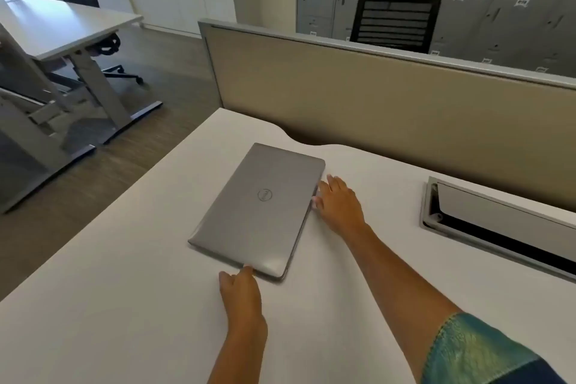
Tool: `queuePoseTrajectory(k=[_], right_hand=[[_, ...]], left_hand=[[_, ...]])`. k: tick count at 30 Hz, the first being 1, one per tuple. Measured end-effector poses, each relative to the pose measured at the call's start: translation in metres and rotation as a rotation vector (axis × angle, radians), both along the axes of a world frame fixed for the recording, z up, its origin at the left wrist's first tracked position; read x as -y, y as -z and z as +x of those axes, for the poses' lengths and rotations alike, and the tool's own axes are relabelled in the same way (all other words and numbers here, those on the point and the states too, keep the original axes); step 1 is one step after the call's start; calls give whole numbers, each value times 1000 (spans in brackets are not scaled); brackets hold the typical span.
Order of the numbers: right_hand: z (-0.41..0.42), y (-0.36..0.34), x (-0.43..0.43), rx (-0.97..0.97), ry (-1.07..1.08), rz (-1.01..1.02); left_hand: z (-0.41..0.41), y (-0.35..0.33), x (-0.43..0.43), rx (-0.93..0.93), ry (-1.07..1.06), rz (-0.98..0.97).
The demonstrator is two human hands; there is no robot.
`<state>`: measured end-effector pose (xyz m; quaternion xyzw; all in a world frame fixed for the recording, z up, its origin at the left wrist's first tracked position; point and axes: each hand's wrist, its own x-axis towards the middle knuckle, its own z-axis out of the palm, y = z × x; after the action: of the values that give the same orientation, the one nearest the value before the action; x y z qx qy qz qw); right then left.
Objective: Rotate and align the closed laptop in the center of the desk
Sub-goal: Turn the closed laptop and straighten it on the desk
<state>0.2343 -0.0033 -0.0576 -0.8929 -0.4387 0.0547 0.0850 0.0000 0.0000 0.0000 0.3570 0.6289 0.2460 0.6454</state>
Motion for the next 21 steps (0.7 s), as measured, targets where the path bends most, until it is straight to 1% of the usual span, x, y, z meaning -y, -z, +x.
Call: queuePoseTrajectory(k=[1,3,4,6,8,11,12,14,16,17,18,21], right_hand=[[10,0,-13,20,-4,13],[29,-2,-37,44,-7,-2],[38,-7,-49,40,-18,-17],[49,-5,-70,44,-57,-50],[57,-2,-90,18,-84,-62],[61,0,-114,-66,-51,-65],[62,3,-119,-88,-33,-68],[63,7,-123,-93,-8,-75],[66,10,-123,-78,-6,-63],[66,9,-122,-67,-15,-59],[67,7,-122,-67,-25,-59],[71,-2,-116,-124,-12,-85]], left_hand=[[-3,8,-8,21,37,52],[-2,21,-19,-12,71,89],[-1,29,-24,-62,76,135],[2,30,-28,-96,105,239],[-1,37,-32,-92,133,288],[-3,38,-36,-29,96,240],[-3,40,-38,-40,113,249],[1,33,-42,-5,68,166],[1,36,-49,109,-76,-38],[2,36,-51,144,-98,-86],[2,37,-53,185,-108,-103],[-1,40,-58,218,-116,-128]])
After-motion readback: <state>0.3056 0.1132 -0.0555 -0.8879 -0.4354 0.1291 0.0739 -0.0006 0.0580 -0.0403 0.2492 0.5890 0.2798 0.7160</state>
